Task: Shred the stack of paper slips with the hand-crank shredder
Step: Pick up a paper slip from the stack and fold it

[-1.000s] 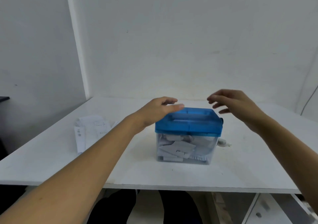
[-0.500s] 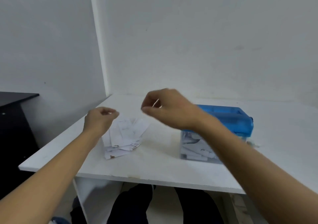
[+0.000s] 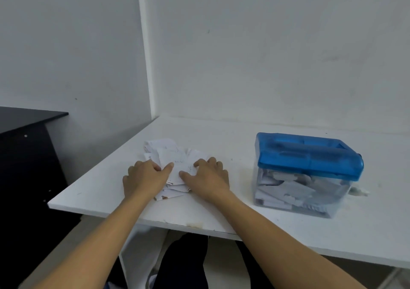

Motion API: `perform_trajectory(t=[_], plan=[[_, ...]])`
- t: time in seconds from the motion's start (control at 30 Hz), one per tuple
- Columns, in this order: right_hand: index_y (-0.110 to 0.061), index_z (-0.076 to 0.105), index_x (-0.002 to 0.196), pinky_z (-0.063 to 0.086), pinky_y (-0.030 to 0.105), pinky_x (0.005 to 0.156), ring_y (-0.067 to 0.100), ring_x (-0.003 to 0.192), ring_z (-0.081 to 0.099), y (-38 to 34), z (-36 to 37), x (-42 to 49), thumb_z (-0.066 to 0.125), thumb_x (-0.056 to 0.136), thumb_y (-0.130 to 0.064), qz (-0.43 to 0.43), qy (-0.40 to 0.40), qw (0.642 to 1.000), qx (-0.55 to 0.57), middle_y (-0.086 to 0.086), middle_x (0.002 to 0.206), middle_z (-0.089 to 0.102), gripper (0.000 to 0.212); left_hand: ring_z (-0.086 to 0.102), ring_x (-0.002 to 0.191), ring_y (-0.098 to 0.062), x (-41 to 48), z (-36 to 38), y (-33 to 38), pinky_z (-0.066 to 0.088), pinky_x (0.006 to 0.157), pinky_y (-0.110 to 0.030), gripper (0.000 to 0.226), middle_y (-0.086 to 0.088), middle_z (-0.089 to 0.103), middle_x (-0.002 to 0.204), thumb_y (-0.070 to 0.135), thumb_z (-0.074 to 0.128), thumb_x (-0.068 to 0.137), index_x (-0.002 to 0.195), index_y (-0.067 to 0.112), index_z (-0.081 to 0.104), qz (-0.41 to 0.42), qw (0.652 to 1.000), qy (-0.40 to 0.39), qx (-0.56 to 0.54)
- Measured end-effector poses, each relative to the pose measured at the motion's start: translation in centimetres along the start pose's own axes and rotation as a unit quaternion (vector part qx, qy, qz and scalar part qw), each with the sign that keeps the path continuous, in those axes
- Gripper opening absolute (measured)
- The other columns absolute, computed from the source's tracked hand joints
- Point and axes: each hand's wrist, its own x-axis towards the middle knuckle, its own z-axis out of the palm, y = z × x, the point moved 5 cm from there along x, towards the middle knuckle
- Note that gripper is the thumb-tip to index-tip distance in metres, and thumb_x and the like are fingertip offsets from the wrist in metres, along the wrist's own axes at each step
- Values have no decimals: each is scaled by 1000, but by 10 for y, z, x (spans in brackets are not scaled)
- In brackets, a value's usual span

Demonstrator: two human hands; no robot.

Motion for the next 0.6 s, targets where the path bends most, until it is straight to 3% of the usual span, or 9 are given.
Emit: perform_trajectory(t=[0.1, 0.17, 0.3, 0.37, 0.47, 0.53, 0.57, 0.6], plan=[[-28, 55, 135, 33, 41, 104, 24, 128, 39, 0, 3, -5, 45, 90, -66, -17, 23, 999, 19, 3, 134, 46, 59, 60, 81, -26, -4, -3, 7, 43, 76, -37, 59, 1, 58, 63, 67, 55, 89, 53, 21, 46, 1, 1000, -15, -17], [-32, 57, 132, 32, 40, 105, 23, 128, 40, -1, 3, -6, 46, 90, -65, -28, 23, 999, 29, 2, 134, 47, 54, 58, 72, -22, -5, -3, 11, 39, 73, -35, 58, 2, 56, 57, 62, 60, 90, 53, 19, 46, -10, 999, -28, -27], [-33, 55, 132, 31, 38, 107, 21, 129, 39, 1, 1, -5, 49, 91, -59, -30, 23, 996, 80, 0, 133, 46, 49, 60, 70, -22, -3, -4, 17, 46, 67, -35, 41, -1, 64, 65, 44, 66, 93, 66, 13, 63, -14, 995, -53, -89], [-30, 47, 142, 31, 39, 109, 21, 133, 37, 2, -1, -4, 49, 93, -57, -16, 30, 993, 116, 0, 138, 44, 56, 62, 76, -24, 0, -7, 17, 50, 73, -38, 36, -6, 68, 79, 38, 66, 94, 78, 6, 68, -22, 984, -60, -167], [-24, 39, 149, 31, 40, 113, 20, 136, 38, 1, -10, -2, 43, 99, -53, 2, 36, 974, 225, 0, 144, 43, 58, 52, 74, -22, -1, -17, 27, 40, 71, -33, 32, -8, 60, 81, 33, 62, 97, 81, 6, 64, -7, 962, -62, -268], [-21, 54, 137, 40, 35, 100, 16, 118, 50, -6, -20, -1, 41, 102, -43, -20, 39, 945, 323, 1, 130, 50, 43, 43, 66, -20, -6, -25, 40, 32, 65, -32, 38, -6, 48, 70, 30, 58, 100, 71, 5, 54, 21, 956, -65, -285], [-19, 63, 116, 42, 30, 86, 14, 99, 53, -11, -28, -2, 40, 103, -36, -40, 50, 934, 352, 3, 114, 54, 31, 40, 65, -20, -8, -29, 47, 30, 64, -32, 39, -5, 43, 68, 28, 57, 101, 70, 6, 49, 38, 953, -67, -294], [-16, 62, 92, 39, 28, 72, 14, 82, 51, -16, -36, -4, 39, 104, -28, -55, 71, 926, 367, 5, 97, 54, 29, 41, 67, -20, -11, -32, 54, 32, 65, -33, 38, -7, 44, 69, 28, 56, 101, 71, 4, 50, 54, 949, -71, -302]])
